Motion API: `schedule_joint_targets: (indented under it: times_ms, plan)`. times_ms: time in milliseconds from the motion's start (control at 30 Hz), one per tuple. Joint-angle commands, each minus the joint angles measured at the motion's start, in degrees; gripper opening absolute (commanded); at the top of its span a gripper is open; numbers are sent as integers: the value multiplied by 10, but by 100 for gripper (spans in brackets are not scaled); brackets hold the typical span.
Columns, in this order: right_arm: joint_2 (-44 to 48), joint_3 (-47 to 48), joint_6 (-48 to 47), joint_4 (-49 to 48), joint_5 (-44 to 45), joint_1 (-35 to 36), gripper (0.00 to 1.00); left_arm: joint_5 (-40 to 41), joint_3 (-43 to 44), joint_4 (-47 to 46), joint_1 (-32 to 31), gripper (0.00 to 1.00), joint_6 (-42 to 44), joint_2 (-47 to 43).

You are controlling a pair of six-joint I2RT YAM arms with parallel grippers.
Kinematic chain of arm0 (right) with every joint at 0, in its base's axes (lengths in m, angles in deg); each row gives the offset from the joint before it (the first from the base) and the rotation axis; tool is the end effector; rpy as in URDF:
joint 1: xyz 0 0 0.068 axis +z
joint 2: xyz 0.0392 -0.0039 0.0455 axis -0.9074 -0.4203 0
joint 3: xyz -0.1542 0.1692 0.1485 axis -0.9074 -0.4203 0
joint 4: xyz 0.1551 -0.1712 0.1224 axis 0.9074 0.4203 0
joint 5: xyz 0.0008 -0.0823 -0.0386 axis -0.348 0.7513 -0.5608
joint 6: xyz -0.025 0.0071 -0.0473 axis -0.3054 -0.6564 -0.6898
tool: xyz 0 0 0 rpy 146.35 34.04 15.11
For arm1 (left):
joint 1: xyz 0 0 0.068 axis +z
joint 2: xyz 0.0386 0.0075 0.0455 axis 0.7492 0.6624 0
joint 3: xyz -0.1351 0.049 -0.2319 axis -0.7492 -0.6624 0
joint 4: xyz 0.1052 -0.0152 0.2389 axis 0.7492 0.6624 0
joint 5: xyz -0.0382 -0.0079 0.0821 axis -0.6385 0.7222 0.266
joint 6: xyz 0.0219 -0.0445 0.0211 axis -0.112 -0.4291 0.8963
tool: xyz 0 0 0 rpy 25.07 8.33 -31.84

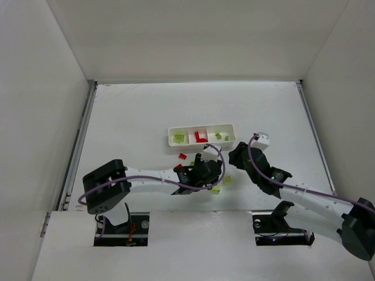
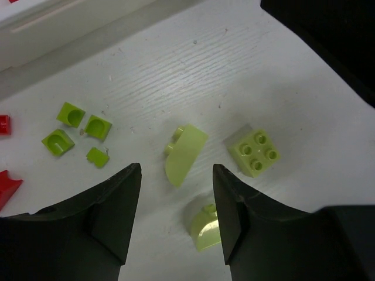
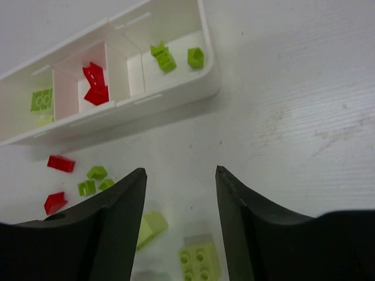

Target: Sort the legos into containers by color

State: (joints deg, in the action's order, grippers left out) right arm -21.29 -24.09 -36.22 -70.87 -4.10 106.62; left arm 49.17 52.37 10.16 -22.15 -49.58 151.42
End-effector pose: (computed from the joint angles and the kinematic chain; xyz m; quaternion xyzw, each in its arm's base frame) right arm 0.1637 0.1214 0.2069 0.1330 0.8382 0.1569 0.5051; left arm 0.1247 -0.3058 0.1999 0.1818 0.8478 -0.2197 0.4470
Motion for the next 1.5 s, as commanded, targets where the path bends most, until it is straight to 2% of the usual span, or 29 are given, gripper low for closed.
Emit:
schedule_joint_targets:
  times_ms: [0,167,333,400,533,633,867,1000,1167,1467]
  plan:
    - [22,-8,30,51,40,27,58,27,0,-27,5,50,-4,10]
    - [46,-24,57,77,45,38,59,-18,5,-62,24,51,29,51]
    - [80,-30,67,97,38,37,59,-55,13,-77,25,47,34,79]
    - [87,-26,64,107,31,36,59,-54,10,-81,29,42,32,86]
    - [79,-22,70,117,15,46,59,-43,1,-81,31,24,27,69]
    - [54,-14,74,126,-9,75,59,-25,-24,-86,34,19,27,29]
    - [-28,12,66,132,-4,137,63,-11,-68,-78,76,18,22,-87]
    - [-61,29,66,143,14,155,65,-19,-73,-64,149,18,4,-132]
    - [-96,39,61,144,20,161,63,-40,-48,-42,238,19,0,-126]
    - [-133,41,57,120,27,166,54,-38,38,-12,303,19,34,-31]
